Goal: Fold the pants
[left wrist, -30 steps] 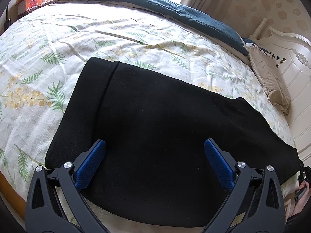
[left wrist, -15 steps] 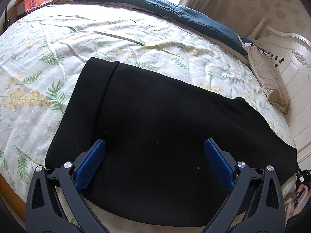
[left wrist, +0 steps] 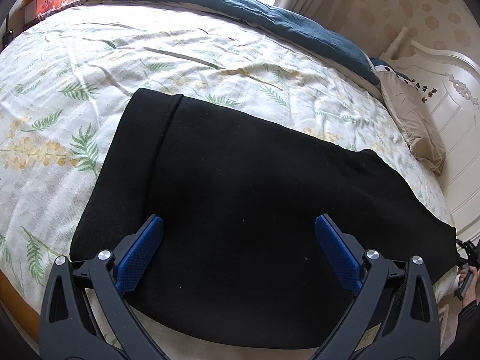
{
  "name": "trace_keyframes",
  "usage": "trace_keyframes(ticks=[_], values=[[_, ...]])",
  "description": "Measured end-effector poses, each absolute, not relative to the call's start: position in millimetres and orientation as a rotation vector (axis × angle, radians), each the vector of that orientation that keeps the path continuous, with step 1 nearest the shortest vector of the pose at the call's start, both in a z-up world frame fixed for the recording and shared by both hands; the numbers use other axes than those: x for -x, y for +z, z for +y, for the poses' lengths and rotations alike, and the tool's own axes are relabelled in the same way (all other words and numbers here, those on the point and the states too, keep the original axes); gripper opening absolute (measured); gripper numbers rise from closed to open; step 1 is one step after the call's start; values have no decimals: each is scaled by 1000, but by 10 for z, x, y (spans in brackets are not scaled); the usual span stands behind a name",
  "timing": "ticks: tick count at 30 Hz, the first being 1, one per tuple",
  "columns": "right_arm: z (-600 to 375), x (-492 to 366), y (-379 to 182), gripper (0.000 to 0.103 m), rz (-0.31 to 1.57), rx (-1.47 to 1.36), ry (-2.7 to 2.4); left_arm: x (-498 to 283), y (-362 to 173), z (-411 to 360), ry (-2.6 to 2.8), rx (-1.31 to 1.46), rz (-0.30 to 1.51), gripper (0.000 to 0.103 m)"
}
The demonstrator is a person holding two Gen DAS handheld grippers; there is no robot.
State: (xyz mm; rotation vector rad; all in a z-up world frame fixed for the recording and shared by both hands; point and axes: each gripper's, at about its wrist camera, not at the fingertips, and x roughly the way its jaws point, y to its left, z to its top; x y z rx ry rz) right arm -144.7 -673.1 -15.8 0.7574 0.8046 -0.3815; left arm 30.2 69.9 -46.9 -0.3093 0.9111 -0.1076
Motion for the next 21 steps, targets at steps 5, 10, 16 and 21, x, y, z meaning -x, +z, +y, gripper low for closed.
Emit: trace_keyframes(ticks=[5, 10, 16, 21], values=[[-6457, 1321, -163, 26, 934, -618, -341, -299, -467, 696, -112, 305, 911, 100], [-6276, 1321, 24, 17, 916, -595, -369, -290, -463, 680, -113, 287, 911, 100], [-6004, 1335, 515, 16, 836, -583, -360, -278, -465, 717, -132, 304, 906, 100], [-5522, 1273, 1050, 15, 725, -574, -235, -264, -467, 725, -137, 314, 894, 100]])
